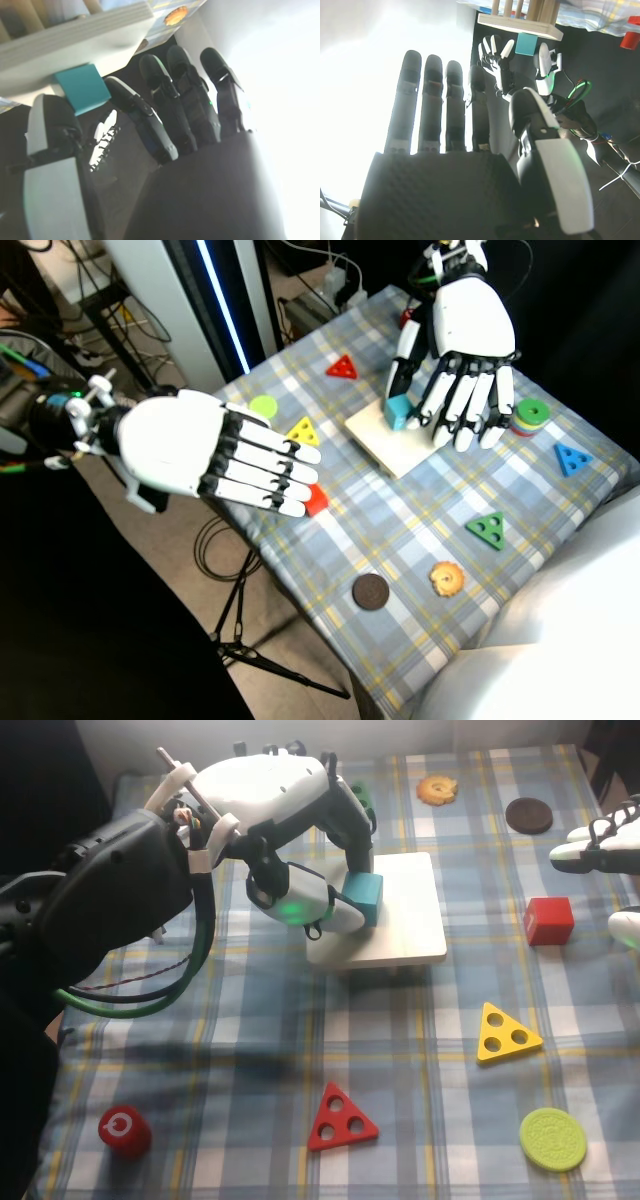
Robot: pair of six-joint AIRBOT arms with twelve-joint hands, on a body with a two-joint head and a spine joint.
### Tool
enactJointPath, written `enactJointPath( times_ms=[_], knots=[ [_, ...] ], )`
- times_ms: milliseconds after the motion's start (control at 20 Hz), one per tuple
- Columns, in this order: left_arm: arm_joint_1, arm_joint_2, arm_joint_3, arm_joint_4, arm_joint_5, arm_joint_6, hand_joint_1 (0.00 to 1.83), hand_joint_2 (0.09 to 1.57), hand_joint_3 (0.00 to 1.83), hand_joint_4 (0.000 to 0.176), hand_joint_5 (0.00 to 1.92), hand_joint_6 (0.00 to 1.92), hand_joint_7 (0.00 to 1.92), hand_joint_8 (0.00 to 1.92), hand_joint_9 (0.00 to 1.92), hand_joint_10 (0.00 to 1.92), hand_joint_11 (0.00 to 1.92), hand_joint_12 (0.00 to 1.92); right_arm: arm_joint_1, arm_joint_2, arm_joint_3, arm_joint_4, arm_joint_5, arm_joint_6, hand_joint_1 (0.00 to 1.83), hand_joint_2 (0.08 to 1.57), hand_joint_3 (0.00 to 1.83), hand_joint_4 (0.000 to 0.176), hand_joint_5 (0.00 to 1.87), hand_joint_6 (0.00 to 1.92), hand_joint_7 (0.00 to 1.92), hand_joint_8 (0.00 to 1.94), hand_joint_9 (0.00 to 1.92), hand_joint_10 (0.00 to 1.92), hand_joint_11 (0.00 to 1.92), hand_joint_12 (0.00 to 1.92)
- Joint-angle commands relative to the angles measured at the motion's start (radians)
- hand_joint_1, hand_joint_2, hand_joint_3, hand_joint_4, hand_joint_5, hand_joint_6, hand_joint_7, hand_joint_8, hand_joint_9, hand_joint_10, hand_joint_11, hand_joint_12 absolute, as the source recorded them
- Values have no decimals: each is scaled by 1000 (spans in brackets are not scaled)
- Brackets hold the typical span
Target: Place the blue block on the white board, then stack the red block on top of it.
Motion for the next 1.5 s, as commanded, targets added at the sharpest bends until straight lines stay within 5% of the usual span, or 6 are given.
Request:
enactJointPath(
  times_ms=[0,350,600,700,1000,1450],
  knots=[
    [-9,-2,5,17,-79,11,999,953,0,114,928,86,784,3,626,3,79,808,9,0,5,20,122,5,297,1448,0,14,493,2,499,2,492,4,403,228],
    [-13,-4,14,-2,-74,16,982,934,0,113,810,0,704,0,594,0,69,785,9,-1,4,20,122,11,323,1449,0,19,487,1,490,0,481,0,385,233],
    [-3,12,-15,-6,-107,16,836,879,1,175,362,0,447,0,442,0,6,672,9,-2,4,20,122,11,465,1376,0,43,460,3,447,3,440,2,355,241],
    [7,36,-56,13,-161,13,774,872,0,176,234,0,334,0,383,0,0,580,9,-5,5,20,122,11,608,1316,0,0,478,6,454,4,431,2,346,244],
    [71,163,-207,158,-395,-183,602,839,0,176,143,1,278,1,284,0,0,517,80,-63,66,17,27,10,880,1082,2,0,500,0,470,0,452,0,110,799],
    [203,338,-359,277,-656,-411,639,831,0,171,171,5,232,2,209,3,0,597,194,-136,146,0,-166,-52,861,1032,0,0,582,18,504,7,521,16,179,863]
  ],
)
